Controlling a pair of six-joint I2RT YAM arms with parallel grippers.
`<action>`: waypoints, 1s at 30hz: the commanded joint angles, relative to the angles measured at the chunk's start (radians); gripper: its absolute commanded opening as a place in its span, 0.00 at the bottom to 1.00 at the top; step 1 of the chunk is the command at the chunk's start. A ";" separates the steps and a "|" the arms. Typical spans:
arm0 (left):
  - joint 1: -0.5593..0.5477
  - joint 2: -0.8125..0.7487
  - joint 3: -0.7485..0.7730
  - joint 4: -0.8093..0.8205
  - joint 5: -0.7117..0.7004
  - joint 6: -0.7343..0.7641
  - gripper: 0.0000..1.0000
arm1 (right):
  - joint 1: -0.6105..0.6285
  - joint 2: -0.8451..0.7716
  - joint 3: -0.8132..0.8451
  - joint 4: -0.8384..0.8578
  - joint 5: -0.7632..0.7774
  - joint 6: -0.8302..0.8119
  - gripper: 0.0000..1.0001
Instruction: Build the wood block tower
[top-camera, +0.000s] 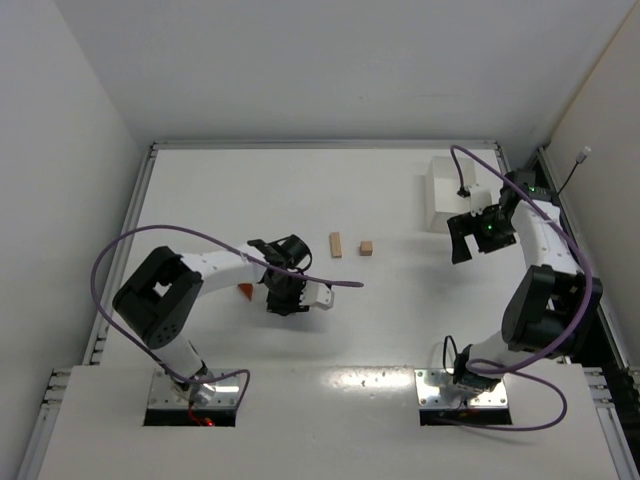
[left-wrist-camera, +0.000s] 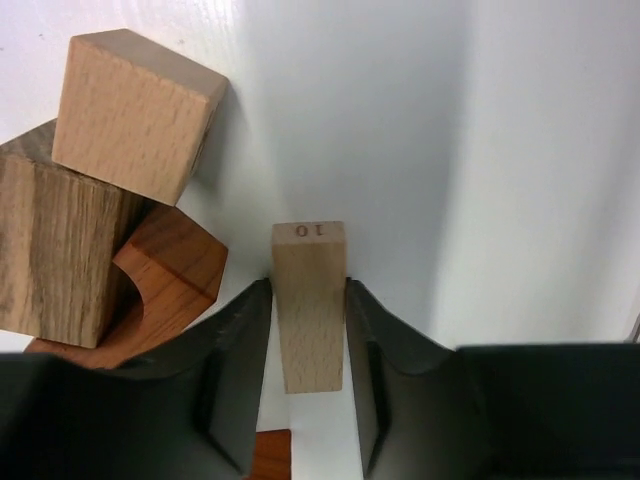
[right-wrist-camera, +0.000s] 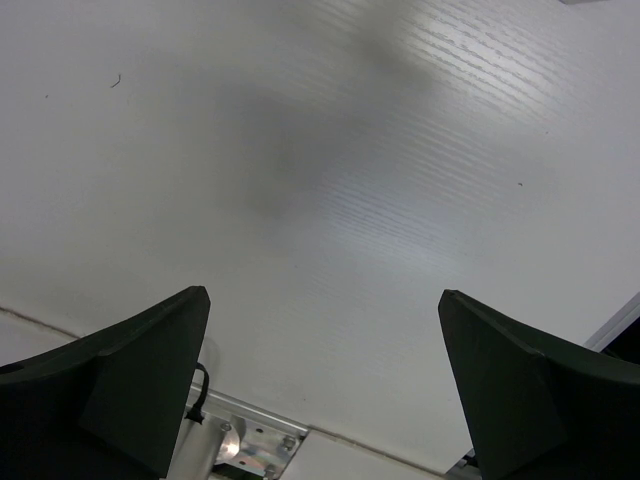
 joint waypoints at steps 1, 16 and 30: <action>-0.019 0.021 -0.050 0.043 0.013 -0.032 0.26 | -0.002 -0.040 0.031 -0.003 -0.002 -0.003 0.97; 0.175 -0.371 0.057 -0.258 0.027 -0.006 0.00 | -0.002 -0.009 0.071 -0.045 0.008 -0.012 0.97; 0.172 0.010 0.560 -0.112 -0.268 -0.928 0.00 | 0.037 0.055 0.127 -0.045 -0.002 0.022 0.97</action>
